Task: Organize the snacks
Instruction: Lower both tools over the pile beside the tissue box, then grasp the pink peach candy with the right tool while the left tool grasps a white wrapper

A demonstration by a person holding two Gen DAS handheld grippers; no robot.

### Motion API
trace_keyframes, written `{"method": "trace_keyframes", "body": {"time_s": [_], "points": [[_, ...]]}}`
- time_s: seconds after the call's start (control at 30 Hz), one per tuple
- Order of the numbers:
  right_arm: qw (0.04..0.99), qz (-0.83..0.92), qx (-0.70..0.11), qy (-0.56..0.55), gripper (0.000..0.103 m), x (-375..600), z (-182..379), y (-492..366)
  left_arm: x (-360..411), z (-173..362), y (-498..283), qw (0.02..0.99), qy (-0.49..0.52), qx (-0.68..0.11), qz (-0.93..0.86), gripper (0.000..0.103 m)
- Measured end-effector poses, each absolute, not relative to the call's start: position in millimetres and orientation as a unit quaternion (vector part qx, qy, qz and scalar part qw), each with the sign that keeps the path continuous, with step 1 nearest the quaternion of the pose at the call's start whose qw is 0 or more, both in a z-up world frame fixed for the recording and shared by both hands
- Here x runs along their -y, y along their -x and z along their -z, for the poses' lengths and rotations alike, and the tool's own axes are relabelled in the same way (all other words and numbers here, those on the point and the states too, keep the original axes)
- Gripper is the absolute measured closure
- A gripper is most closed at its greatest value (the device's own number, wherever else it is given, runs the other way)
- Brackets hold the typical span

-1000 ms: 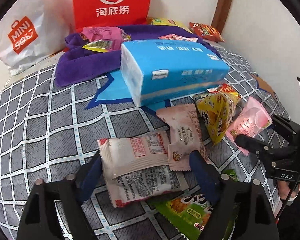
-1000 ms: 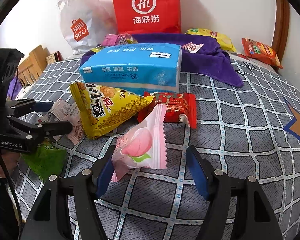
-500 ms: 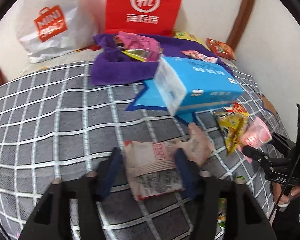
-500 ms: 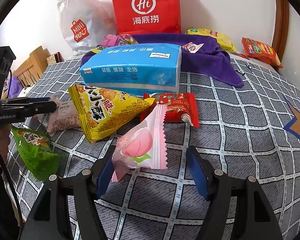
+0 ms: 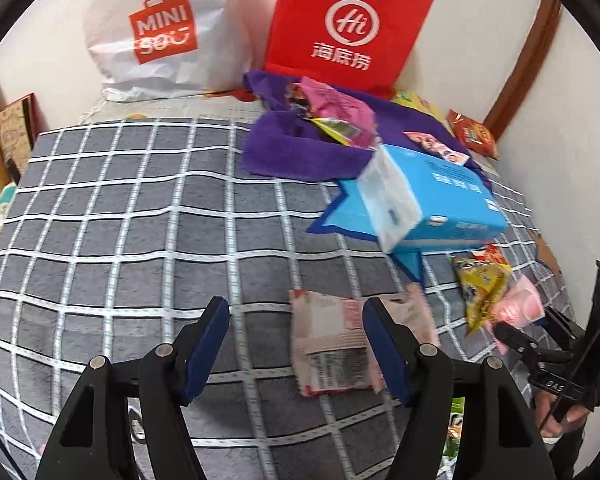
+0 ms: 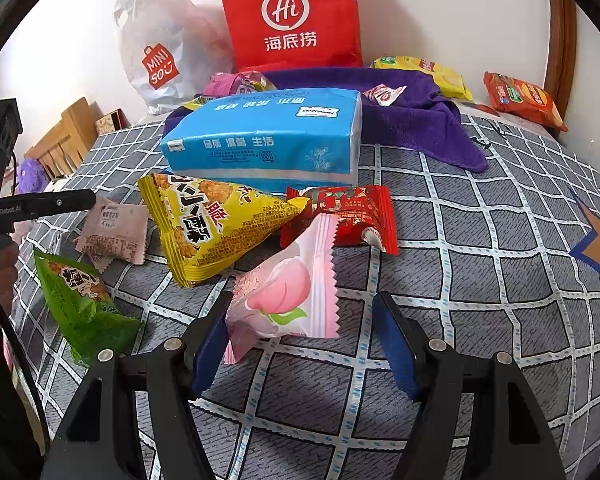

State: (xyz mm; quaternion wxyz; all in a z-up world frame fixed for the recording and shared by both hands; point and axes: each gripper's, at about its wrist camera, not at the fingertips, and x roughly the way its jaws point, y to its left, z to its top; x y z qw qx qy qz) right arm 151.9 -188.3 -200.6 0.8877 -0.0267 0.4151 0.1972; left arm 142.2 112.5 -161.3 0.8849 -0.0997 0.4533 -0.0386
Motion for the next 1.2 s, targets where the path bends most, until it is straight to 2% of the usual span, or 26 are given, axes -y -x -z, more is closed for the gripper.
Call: {"method": "trace_keyframes", "body": {"time_s": [0.37,0.5,0.57,0.73,0.8,0.87,0.93,1.0,1.07,1.2], "points": [[0.887,-0.2,-0.415,0.022,0.033,188.8,200.6,-151.9,-64.5,149.4,-141.5,0.885,0.064,-0.446,0.115,0.033],[0.887,-0.202,-0.415,0.018,0.033,189.8,200.6,-152.1,-38.5,164.4,-148.9,0.874,0.018,-0.47,0.119,0.032],[0.887,-0.202,-0.414,0.018,0.033,189.7,200.7,-152.3,-30.7,167.7,-148.4,0.879,-0.005,-0.464,0.107,0.028],[0.886,-0.203,-0.417,0.02,0.032,189.1,200.8,-154.1,-12.3,172.5,-145.8,0.888,-0.059,-0.447,0.093,0.028],[0.885,-0.203,-0.418,0.018,0.032,188.4,200.6,-155.4,-8.8,172.8,-141.7,0.892,-0.077,-0.435,0.094,0.035],[0.885,-0.203,-0.418,0.017,0.034,188.4,200.5,-155.5,-7.3,171.0,-138.7,0.895,-0.088,-0.427,0.094,0.05],[0.886,-0.203,-0.416,0.011,0.044,190.5,200.0,-155.3,-7.9,168.0,-135.0,0.897,-0.098,-0.42,0.098,0.059],[0.887,-0.203,-0.414,-0.003,0.063,194.8,199.7,-155.3,-10.4,164.0,-130.6,0.899,-0.096,-0.414,0.105,0.067],[0.887,-0.206,-0.414,-0.016,0.072,197.9,199.9,-154.9,-15.8,160.4,-127.8,0.901,-0.083,-0.412,0.109,0.075],[0.888,-0.199,-0.415,-0.023,0.075,200.4,198.8,-152.7,-28.8,154.2,-126.8,0.906,-0.06,-0.406,0.106,0.081]]}}
